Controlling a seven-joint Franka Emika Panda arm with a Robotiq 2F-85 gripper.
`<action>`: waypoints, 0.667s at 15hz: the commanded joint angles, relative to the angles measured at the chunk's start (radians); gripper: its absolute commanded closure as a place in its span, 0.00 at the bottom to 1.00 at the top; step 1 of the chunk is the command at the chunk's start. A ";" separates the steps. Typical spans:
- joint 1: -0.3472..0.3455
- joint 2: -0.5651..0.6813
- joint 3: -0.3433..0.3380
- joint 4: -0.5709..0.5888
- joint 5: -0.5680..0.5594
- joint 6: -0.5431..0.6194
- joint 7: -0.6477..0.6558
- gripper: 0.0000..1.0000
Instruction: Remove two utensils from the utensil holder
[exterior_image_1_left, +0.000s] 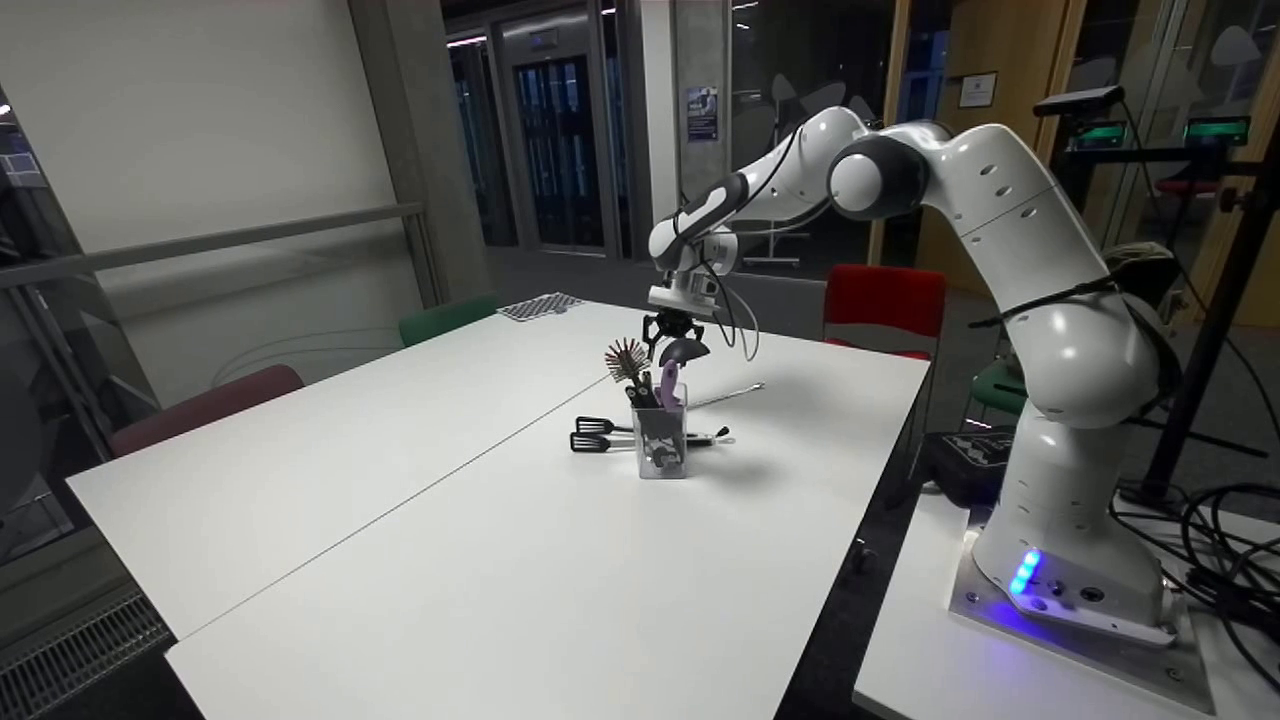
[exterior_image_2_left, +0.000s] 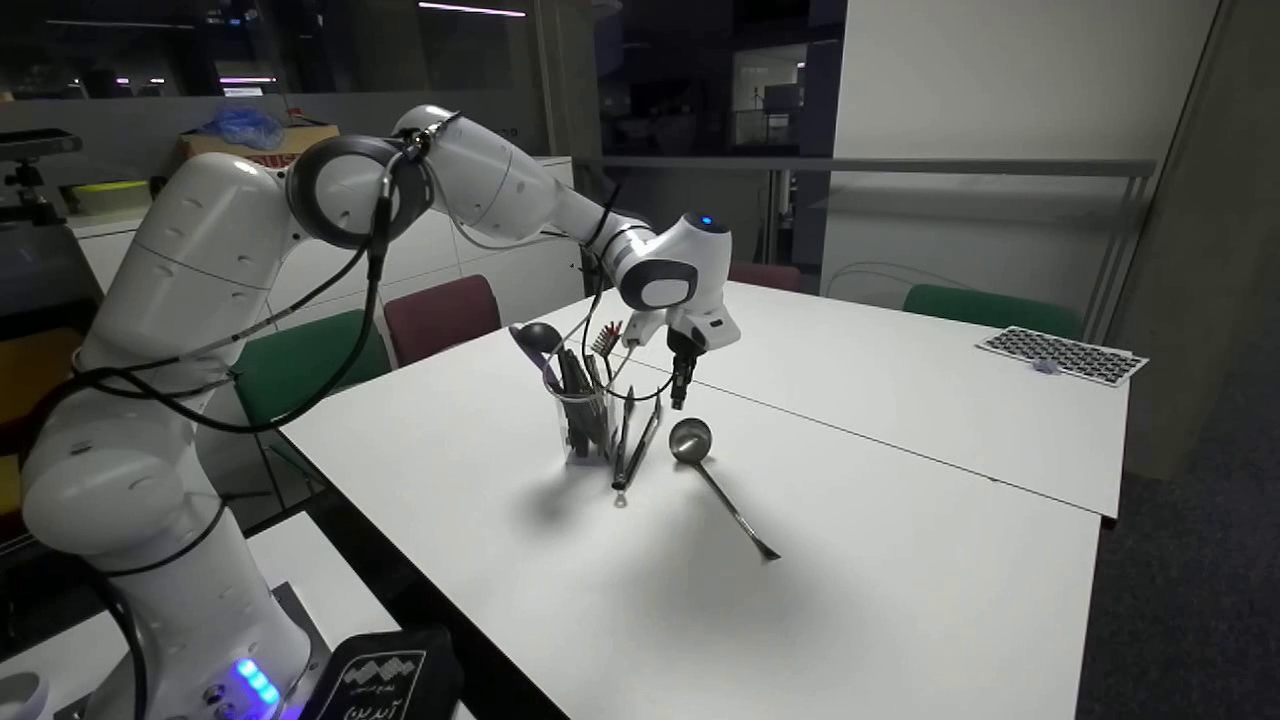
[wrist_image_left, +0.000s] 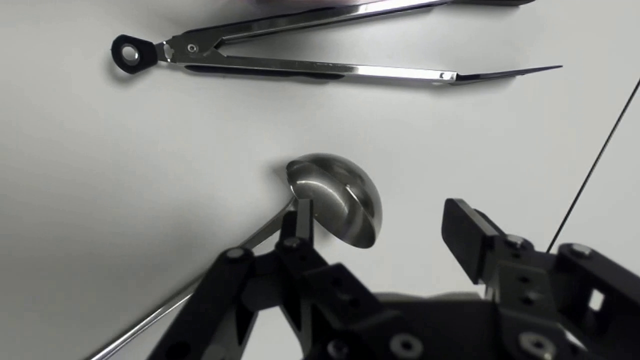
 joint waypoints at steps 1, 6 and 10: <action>0.027 -0.064 -0.008 -0.013 -0.041 -0.006 0.028 0.00; 0.046 -0.256 0.079 -0.086 -0.013 -0.077 -0.146 0.00; 0.076 -0.360 0.115 -0.073 -0.025 -0.366 -0.089 0.00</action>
